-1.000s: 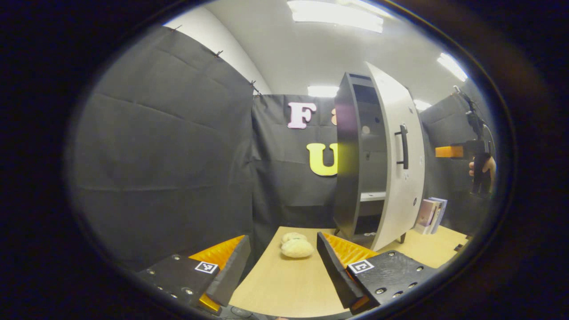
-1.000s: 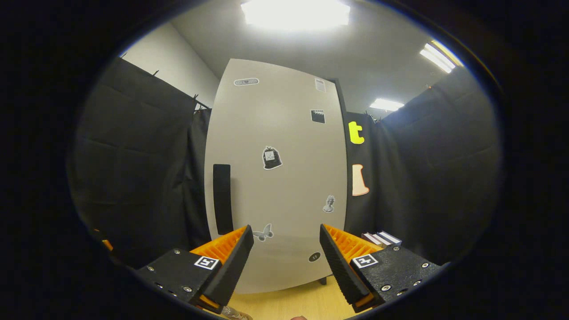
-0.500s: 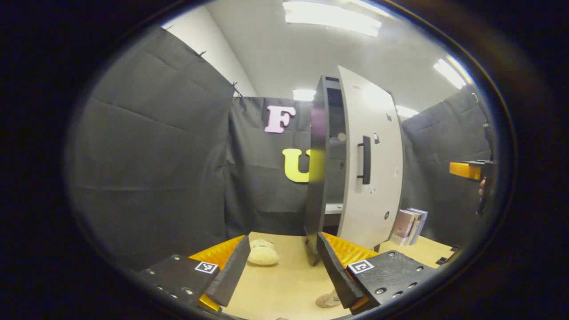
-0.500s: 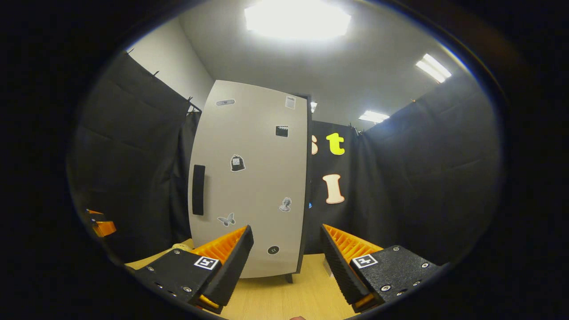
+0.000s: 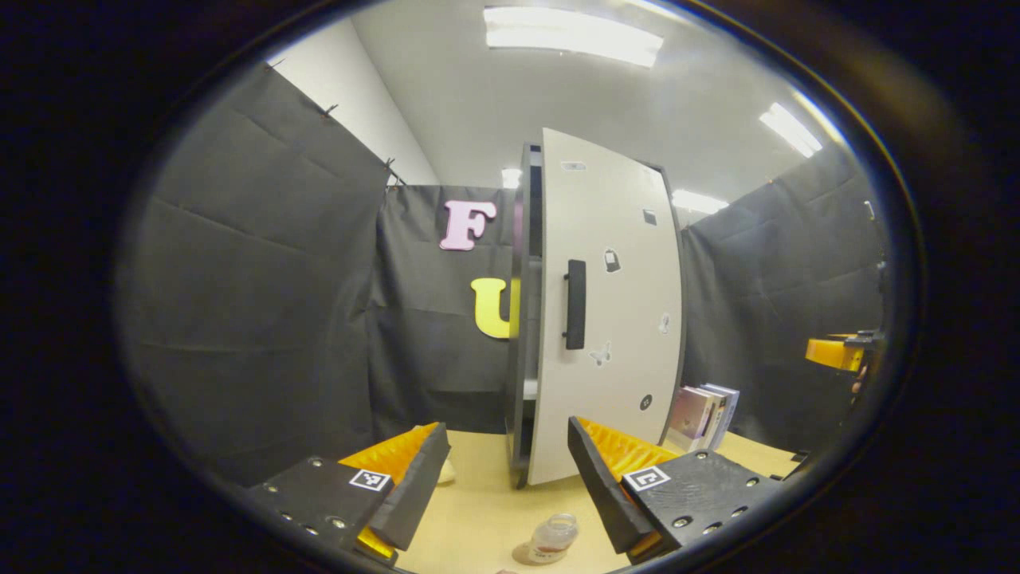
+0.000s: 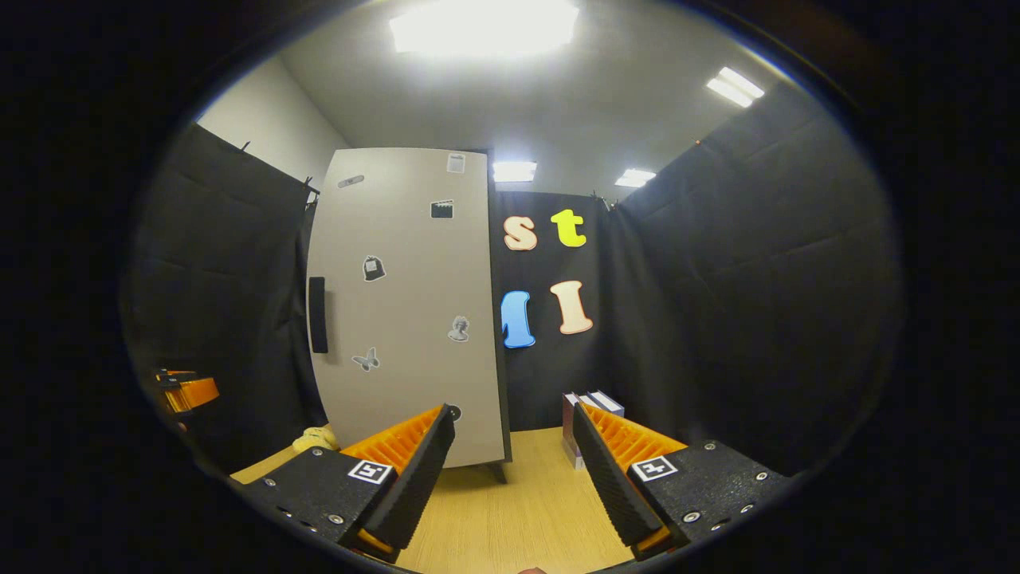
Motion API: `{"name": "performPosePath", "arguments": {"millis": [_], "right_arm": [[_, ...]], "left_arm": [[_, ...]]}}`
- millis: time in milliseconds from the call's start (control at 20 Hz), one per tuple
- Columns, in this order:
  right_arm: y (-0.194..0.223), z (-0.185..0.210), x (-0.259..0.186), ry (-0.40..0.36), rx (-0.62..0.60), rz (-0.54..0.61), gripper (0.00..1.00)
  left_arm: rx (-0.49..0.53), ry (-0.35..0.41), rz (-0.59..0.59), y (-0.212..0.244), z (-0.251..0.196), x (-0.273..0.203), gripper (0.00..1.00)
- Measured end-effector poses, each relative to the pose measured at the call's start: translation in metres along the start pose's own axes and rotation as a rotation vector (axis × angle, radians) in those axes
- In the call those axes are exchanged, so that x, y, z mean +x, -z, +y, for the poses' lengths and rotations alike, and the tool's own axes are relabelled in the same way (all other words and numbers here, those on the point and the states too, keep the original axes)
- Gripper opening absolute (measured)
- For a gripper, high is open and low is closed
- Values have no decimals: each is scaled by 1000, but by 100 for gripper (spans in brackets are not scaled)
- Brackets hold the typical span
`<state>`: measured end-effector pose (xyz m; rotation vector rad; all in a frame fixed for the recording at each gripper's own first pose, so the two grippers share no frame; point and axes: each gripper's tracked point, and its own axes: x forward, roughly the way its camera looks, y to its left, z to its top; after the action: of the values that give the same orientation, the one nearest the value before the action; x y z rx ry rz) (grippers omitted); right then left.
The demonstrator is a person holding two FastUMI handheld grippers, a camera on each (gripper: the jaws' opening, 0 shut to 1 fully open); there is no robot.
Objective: Open the cabinet door with the right hand, grasp the bottle in the cabinet with the left hand and place it on the coaster, then close the cabinet door with the right hand.
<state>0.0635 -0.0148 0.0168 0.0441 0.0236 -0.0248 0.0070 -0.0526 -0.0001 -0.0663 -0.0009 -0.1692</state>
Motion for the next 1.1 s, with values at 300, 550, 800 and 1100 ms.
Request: {"name": "performPosePath", "arguments": {"millis": [300,550,800,1100], "right_arm": [[15,-14,2,0,7,27,93],[10,-10,11,-17,16,14,93],[4,2,13,-41,2,-1,93],[1,10,13,-53,-20,-11,93]], "left_arm": [[5,-13,13,4,-20,7,87],[20,-26,4,-3,-17,10,90],[30,-39,-7,-8,-8,10,90],[26,-46,-9,-7,-2,9,90]]}}
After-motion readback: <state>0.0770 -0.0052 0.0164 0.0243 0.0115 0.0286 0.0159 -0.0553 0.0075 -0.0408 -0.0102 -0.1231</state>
